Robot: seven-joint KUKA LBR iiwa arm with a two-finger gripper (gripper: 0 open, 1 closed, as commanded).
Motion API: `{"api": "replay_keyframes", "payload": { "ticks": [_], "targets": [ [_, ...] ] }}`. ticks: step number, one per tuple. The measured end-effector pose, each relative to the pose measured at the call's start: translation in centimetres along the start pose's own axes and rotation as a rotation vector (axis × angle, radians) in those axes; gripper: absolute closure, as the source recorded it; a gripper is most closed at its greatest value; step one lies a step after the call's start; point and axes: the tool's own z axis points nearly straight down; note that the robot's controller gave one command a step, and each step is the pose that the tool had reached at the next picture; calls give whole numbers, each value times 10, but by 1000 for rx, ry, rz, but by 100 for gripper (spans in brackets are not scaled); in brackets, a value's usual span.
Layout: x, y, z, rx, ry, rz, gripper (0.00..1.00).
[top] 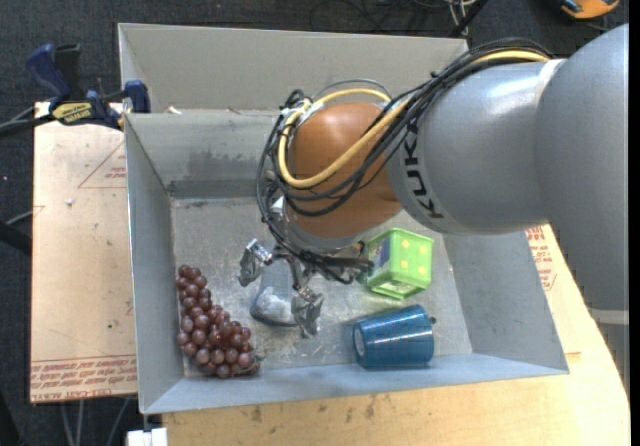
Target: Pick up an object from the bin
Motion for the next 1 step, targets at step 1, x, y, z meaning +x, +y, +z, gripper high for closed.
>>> {"api": "replay_keyframes", "payload": {
  "ticks": [1],
  "targets": [
    [-14, -19, 11, 0, 1, -128, 0]
  ]
}}
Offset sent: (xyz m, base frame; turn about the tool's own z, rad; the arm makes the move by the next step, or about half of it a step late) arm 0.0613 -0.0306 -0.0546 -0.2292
